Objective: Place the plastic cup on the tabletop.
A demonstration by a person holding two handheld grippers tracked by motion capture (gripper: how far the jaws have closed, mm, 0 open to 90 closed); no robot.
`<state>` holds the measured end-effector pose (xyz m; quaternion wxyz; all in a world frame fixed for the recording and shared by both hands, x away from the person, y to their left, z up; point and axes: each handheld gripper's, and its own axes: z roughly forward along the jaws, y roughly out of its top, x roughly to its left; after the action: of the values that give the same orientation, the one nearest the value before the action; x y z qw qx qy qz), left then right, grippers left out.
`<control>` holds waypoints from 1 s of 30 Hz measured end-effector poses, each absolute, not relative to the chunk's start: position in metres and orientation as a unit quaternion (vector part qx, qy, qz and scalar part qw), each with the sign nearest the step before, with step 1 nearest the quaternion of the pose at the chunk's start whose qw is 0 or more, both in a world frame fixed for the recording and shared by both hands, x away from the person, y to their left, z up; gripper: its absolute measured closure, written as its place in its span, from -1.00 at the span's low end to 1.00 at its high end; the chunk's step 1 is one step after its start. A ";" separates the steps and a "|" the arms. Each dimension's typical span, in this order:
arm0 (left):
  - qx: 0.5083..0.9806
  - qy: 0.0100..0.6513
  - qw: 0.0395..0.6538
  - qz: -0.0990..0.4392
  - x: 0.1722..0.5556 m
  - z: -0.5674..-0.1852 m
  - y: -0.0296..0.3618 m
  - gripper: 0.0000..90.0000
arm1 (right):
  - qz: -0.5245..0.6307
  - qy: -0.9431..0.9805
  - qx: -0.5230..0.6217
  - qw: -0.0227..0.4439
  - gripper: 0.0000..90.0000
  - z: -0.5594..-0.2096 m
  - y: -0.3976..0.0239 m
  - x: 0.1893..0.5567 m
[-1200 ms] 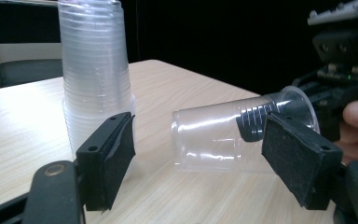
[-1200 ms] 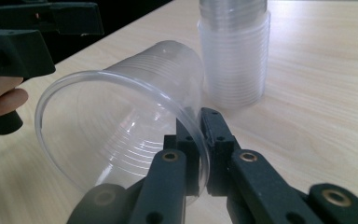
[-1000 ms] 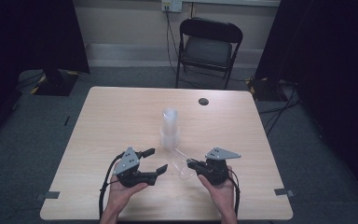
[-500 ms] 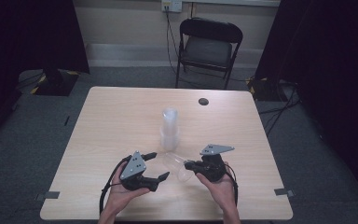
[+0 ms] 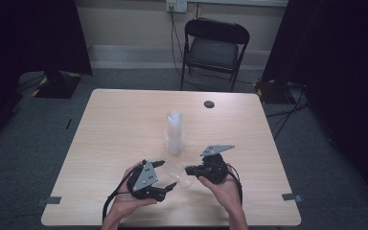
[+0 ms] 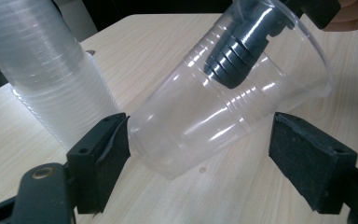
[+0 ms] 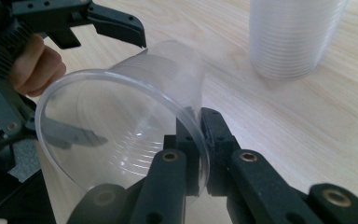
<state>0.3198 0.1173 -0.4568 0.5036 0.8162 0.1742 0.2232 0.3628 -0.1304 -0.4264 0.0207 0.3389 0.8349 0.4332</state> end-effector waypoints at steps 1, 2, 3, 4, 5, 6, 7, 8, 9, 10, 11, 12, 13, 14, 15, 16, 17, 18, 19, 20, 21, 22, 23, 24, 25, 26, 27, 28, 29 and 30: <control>0.815 0.176 0.505 0.222 0.320 -0.457 0.116 -0.58 | 0.430 0.836 0.341 0.020 0.92 -0.426 -0.130 0.363; 0.814 0.177 0.507 0.222 0.320 -0.458 0.115 -0.59 | 0.429 0.836 0.341 0.021 0.92 -0.425 -0.130 0.363; 0.816 0.175 0.504 0.225 0.320 -0.458 0.114 -0.60 | 0.428 0.836 0.341 0.023 0.92 -0.425 -0.130 0.363; 0.817 0.173 0.501 0.228 0.320 -0.459 0.113 -0.59 | 0.429 0.835 0.344 0.023 0.92 -0.424 -0.131 0.364; 0.820 0.169 0.493 0.235 0.320 -0.460 0.111 -0.55 | 0.429 0.834 0.345 0.023 0.92 -0.424 -0.132 0.364; 0.824 0.167 0.487 0.238 0.320 -0.461 0.110 -0.51 | 0.431 0.834 0.344 0.022 0.92 -0.423 -0.133 0.365; 0.824 0.167 0.487 0.238 0.320 -0.461 0.110 -0.51 | 0.432 0.833 0.346 0.021 0.92 -0.423 -0.133 0.365; 0.825 0.164 0.484 0.242 0.320 -0.462 0.109 -0.51 | 0.431 0.833 0.346 0.021 0.92 -0.423 -0.133 0.366; 0.825 0.164 0.484 0.242 0.320 -0.462 0.109 -0.51 | 0.432 0.833 0.345 0.019 0.92 -0.424 -0.133 0.366; 0.827 0.159 0.485 0.237 0.320 -0.463 0.108 -0.50 | 0.432 0.832 0.346 0.019 0.92 -0.424 -0.132 0.367; 0.829 0.157 0.482 0.236 0.320 -0.464 0.107 -0.49 | 0.431 0.833 0.346 0.017 0.92 -0.425 -0.131 0.367; 0.830 0.158 0.481 0.232 0.320 -0.465 0.106 -0.47 | 0.430 0.834 0.346 0.017 0.92 -0.425 -0.130 0.367; 0.832 0.157 0.480 0.229 0.321 -0.465 0.106 -0.47 | 0.429 0.834 0.346 0.017 0.92 -0.425 -0.129 0.367; 0.832 0.157 0.481 0.227 0.321 -0.466 0.106 -0.47 | 0.428 0.835 0.346 0.017 0.92 -0.425 -0.128 0.367; 0.832 0.157 0.481 0.227 0.321 -0.466 0.106 -0.46 | 0.428 0.834 0.347 0.017 0.92 -0.425 -0.127 0.366; 0.835 0.153 0.475 0.232 0.320 -0.466 0.104 -0.45 | 0.428 0.834 0.349 0.016 0.92 -0.426 -0.127 0.366; 0.838 0.149 0.469 0.235 0.320 -0.466 0.102 -0.43 | 0.427 0.833 0.352 0.014 0.92 -0.426 -0.127 0.365; 0.838 0.149 0.468 0.235 0.319 -0.467 0.101 -0.43 | 0.427 0.832 0.353 0.013 0.92 -0.426 -0.127 0.365; 0.838 0.149 0.468 0.235 0.319 -0.467 0.101 -0.41 | 0.430 0.831 0.353 0.013 0.92 -0.426 -0.127 0.365; 0.840 0.143 0.467 0.237 0.318 -0.468 0.099 -0.41 | 0.433 0.830 0.352 0.010 0.92 -0.426 -0.127 0.365; 0.840 0.143 0.467 0.237 0.318 -0.468 0.099 -0.41 | 0.436 0.829 0.350 0.007 0.92 -0.425 -0.126 0.366; 0.838 0.144 0.470 0.238 0.318 -0.468 0.096 -0.41 | 0.435 0.831 0.348 0.006 0.92 -0.425 -0.125 0.366; 0.838 0.144 0.469 0.239 0.318 -0.469 0.096 -0.41 | 0.433 0.831 0.349 0.004 0.92 -0.425 -0.124 0.366; 0.838 0.146 0.468 0.240 0.318 -0.469 0.095 -0.41 | 0.433 0.831 0.349 0.003 0.92 -0.424 -0.123 0.366; 0.838 0.147 0.468 0.241 0.317 -0.470 0.095 -0.41 | 0.433 0.830 0.351 0.001 0.92 -0.424 -0.122 0.367; 0.839 0.146 0.465 0.243 0.317 -0.470 0.095 -0.40 | 0.432 0.830 0.352 -0.002 0.92 -0.424 -0.121 0.367; 0.837 0.146 0.466 0.246 0.317 -0.470 0.094 -0.40 | 0.432 0.830 0.352 -0.003 0.92 -0.424 -0.120 0.368; 0.834 0.150 0.473 0.243 0.316 -0.470 0.094 -0.40 | 0.432 0.830 0.353 -0.004 0.92 -0.424 -0.120 0.368; 0.829 0.155 0.483 0.236 0.317 -0.470 0.094 -0.42 | 0.433 0.829 0.355 -0.006 0.92 -0.425 -0.119 0.368; 0.825 0.162 0.491 0.227 0.317 -0.469 0.094 -0.43 | 0.432 0.828 0.357 -0.009 0.92 -0.425 -0.118 0.369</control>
<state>0.3169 0.0938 -0.4694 0.4910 0.8252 0.1625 0.2272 0.3686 -0.1181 -0.4251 -0.0085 0.3571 0.8280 0.4322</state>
